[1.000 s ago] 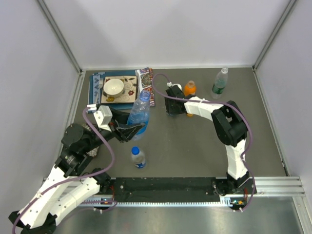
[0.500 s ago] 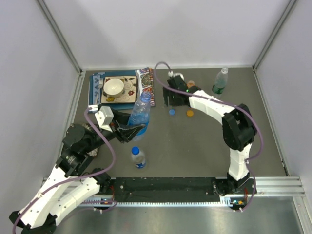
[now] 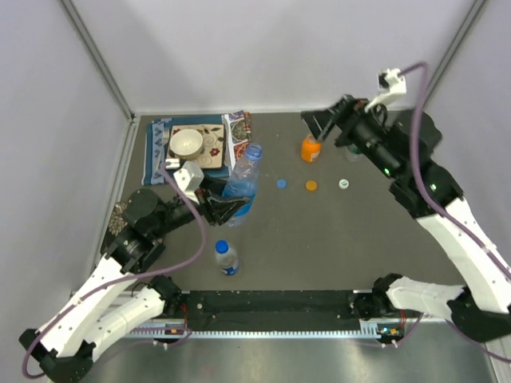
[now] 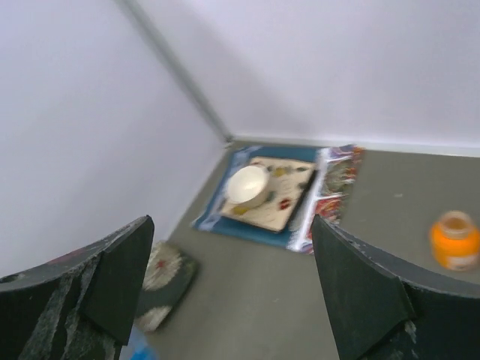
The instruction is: Unscrew the bottle caps
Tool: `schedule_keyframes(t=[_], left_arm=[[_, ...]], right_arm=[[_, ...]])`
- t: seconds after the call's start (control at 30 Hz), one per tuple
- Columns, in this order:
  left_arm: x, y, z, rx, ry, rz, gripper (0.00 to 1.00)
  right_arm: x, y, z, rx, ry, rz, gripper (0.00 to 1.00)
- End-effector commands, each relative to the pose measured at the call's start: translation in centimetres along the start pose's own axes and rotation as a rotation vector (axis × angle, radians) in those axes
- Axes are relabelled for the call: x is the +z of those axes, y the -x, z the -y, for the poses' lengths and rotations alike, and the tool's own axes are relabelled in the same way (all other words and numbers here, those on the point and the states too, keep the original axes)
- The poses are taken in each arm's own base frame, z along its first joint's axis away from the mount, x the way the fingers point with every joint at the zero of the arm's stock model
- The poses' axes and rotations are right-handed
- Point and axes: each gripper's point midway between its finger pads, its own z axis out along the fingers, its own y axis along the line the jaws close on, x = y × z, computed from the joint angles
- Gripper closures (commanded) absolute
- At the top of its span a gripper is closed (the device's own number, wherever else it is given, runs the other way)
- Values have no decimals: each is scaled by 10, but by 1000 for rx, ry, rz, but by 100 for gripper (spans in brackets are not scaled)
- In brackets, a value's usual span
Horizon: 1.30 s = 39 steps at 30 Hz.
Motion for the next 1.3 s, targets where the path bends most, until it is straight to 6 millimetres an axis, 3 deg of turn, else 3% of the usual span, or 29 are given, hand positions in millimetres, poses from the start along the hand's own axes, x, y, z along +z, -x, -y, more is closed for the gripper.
schedule_keyframes(t=[0.0,0.07,0.17,0.4,0.53,0.83,0.93,1.27], left_arm=[[12,12,3,-14,-36,27,62],[18,10,3,-24,-54,15,62],[25,10,7,-50,-91,-2,62],[32,5,7,-91,-108,-6,62],[33,2,8,-97,-113,-16,62],[29,-4,11,-91,-123,-34,61],[28,-4,11,-85,-125,-34,60],[27,2,5,-48,-87,-26,47]], right_arm=[[-43,-19,-69,68,425,-57,13],[-64,-19,-94,67,576,-86,12],[-70,-27,-104,31,599,-146,9],[-54,-60,-104,-12,589,-240,9],[-43,-63,-103,-22,560,-240,10],[-24,-67,-110,-24,565,-257,22],[-23,-71,-113,-28,581,-271,33],[-30,-71,-114,-44,594,-278,96]])
